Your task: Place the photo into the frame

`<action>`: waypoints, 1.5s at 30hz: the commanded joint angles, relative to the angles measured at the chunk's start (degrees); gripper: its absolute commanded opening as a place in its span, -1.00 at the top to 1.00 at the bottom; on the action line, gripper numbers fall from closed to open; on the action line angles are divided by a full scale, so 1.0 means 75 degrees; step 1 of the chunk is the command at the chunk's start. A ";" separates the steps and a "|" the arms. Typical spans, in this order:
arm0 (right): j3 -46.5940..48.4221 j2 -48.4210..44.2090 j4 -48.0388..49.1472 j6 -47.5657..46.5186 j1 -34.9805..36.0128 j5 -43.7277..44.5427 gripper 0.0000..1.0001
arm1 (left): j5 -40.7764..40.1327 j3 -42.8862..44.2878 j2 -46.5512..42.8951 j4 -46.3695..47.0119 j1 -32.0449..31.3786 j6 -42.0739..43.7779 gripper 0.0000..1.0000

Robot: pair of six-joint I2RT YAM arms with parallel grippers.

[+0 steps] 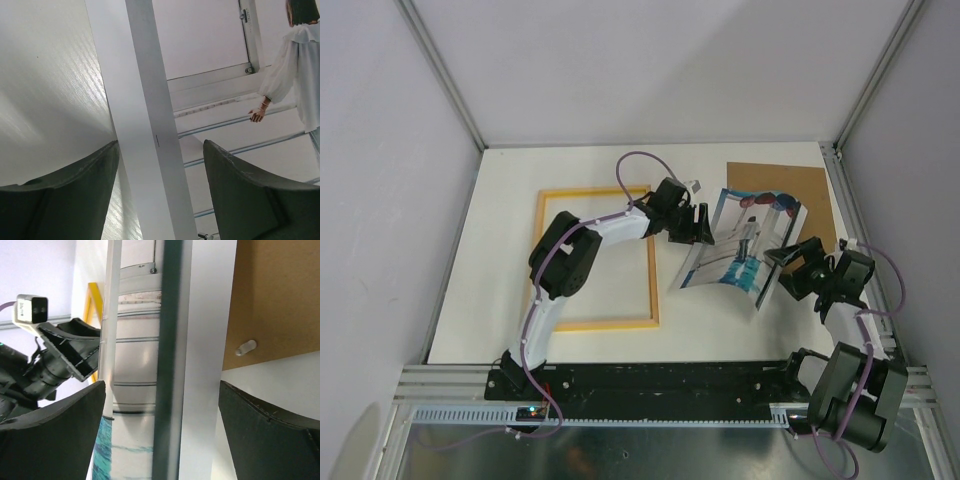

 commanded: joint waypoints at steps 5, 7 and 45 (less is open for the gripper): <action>0.0172 -0.0456 0.0791 0.1084 0.0018 -0.0661 -0.92 | -0.0605 -0.0373 0.0112 -0.0907 0.0124 0.0365 -0.50; 0.0205 -0.0562 0.0899 0.1302 -0.0036 -0.0701 -0.91 | -0.0647 -0.0416 0.0105 -0.0923 0.0138 0.0353 -0.50; 0.5010 0.0341 -0.4375 -0.1193 0.4253 0.5134 1.00 | -0.0977 -0.0604 -0.3421 -0.1906 -0.0050 0.0736 -0.56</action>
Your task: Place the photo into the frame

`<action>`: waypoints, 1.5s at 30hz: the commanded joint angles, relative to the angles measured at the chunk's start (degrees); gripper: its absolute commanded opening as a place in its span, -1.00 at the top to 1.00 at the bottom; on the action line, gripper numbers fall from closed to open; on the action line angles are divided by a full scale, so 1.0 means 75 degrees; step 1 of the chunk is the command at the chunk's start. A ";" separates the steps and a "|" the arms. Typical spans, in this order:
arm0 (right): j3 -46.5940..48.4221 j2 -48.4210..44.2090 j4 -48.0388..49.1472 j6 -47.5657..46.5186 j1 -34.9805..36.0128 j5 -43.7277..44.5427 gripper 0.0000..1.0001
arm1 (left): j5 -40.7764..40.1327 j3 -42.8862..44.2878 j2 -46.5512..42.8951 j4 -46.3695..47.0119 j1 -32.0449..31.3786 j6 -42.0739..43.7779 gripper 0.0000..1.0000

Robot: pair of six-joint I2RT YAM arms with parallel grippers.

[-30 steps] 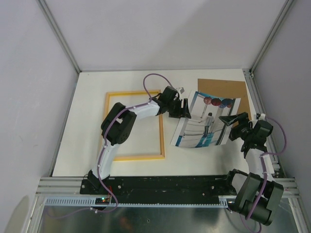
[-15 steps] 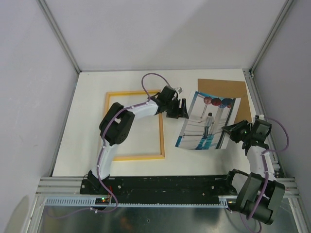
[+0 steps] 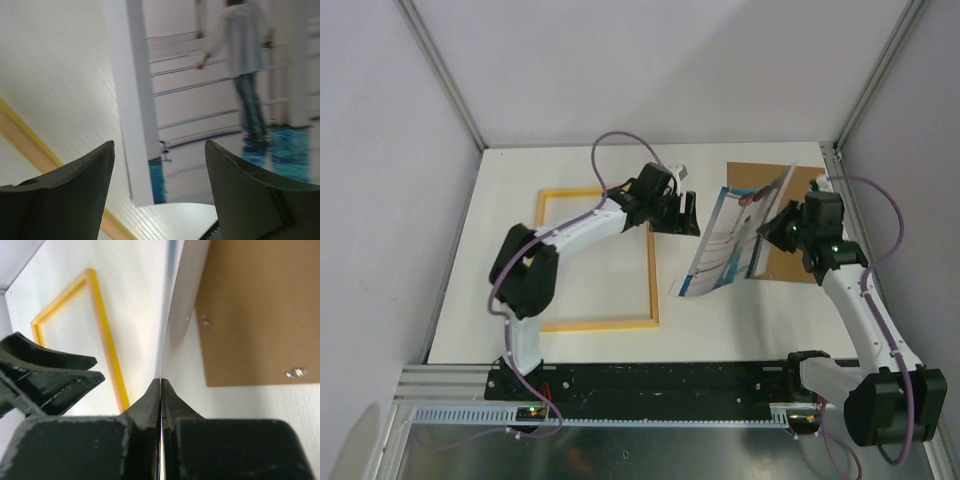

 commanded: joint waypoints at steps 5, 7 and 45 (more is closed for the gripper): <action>0.2784 0.1190 -0.1369 -0.0209 0.2318 0.2480 1.00 | -0.0579 0.0100 -0.2548 -0.0596 -0.0027 -0.0045 -0.57; 0.3459 0.1549 -0.1669 -0.0266 0.2810 0.2867 1.00 | -0.0787 0.0045 -0.2980 -0.0736 0.0156 -0.0260 -0.57; 0.0880 -0.1914 -0.3879 0.1249 0.3340 0.3527 1.00 | -0.0008 -0.1991 -0.3788 -0.0511 0.2819 -0.0993 -0.55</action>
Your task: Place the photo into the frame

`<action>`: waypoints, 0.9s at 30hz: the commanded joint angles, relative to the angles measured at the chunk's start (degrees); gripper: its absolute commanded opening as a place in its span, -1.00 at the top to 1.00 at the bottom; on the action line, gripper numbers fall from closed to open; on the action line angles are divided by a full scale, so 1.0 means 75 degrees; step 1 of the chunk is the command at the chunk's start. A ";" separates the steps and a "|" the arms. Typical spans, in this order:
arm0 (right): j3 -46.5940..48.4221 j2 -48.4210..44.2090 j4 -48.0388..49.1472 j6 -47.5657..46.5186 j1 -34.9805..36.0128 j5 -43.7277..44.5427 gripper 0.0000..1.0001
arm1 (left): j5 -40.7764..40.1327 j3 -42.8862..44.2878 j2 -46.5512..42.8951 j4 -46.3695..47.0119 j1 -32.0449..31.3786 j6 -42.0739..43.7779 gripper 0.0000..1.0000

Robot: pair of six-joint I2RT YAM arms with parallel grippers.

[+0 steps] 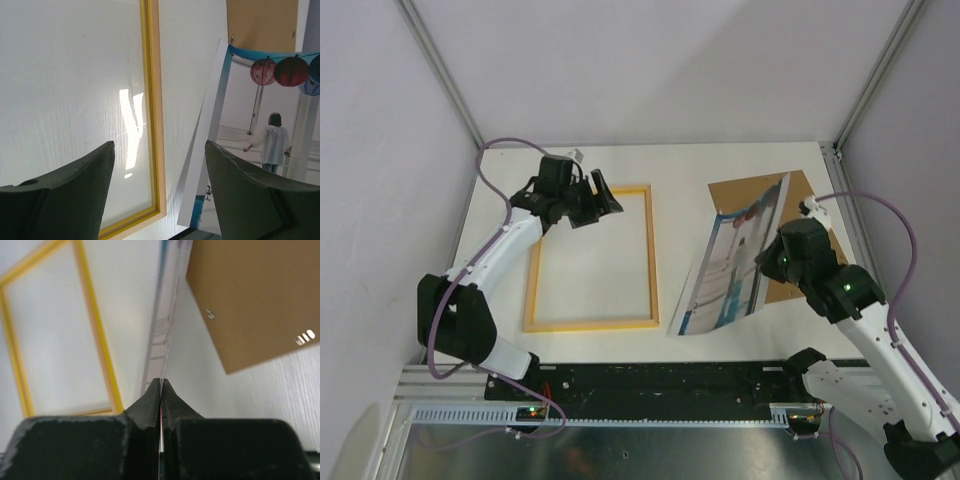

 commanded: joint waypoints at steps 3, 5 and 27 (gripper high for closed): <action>-0.1023 -0.0988 -0.0942 0.0738 -0.0591 0.0171 1.00 | 0.0110 0.0504 0.0332 0.0368 -0.0340 -0.0099 -0.55; -0.1065 -0.1058 -0.1142 0.0751 -0.0690 0.0313 1.00 | 0.0085 0.0527 0.0460 0.0419 -0.0401 -0.0135 -0.55; 0.4377 0.4227 -0.0027 -0.1768 0.2077 0.0432 1.00 | -0.1262 -0.0095 -0.0729 0.0526 0.0460 -0.0299 -0.57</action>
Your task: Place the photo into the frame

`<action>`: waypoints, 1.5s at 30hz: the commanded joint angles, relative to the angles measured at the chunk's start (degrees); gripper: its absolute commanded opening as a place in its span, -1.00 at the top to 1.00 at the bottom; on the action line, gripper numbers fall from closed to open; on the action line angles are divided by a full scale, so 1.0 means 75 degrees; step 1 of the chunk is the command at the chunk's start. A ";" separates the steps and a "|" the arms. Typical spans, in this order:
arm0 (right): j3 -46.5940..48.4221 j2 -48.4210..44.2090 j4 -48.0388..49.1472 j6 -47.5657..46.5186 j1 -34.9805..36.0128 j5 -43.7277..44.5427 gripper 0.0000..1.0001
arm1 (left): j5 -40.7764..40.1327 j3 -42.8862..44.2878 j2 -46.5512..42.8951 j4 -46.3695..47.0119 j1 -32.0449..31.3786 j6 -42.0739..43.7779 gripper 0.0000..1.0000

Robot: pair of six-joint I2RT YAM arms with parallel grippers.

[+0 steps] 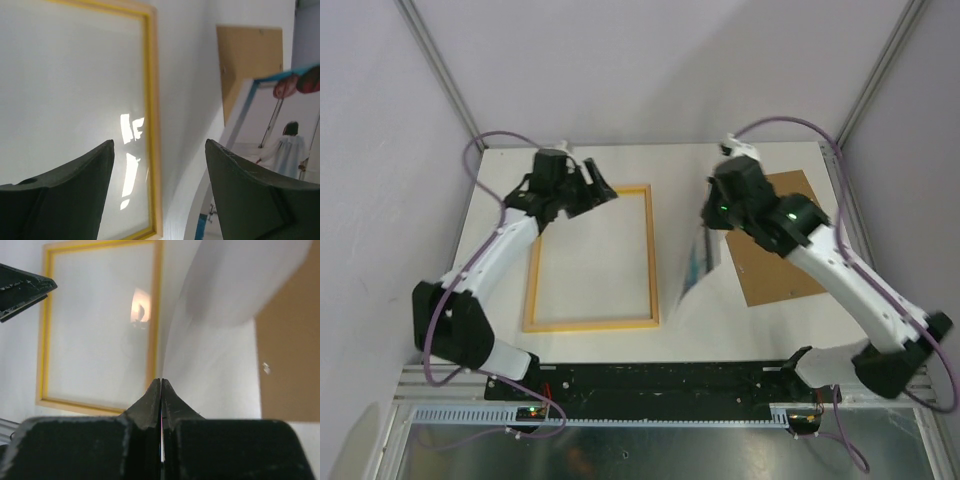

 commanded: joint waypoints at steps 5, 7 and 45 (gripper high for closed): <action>0.2692 0.3490 0.0628 -0.1000 0.1445 -0.0309 1.00 | -0.1180 -0.1261 -0.1694 -0.0012 0.1919 -0.0106 -0.59; 0.3401 0.4320 0.0656 -0.1066 0.1641 -0.0473 1.00 | -0.1299 -0.1499 -0.1810 -0.0019 0.2313 -0.0077 -0.60; 0.6556 0.8686 0.2420 0.0241 0.2398 -0.1664 0.94 | -0.2469 -0.2343 -0.0390 0.0096 0.4116 -0.0139 -0.63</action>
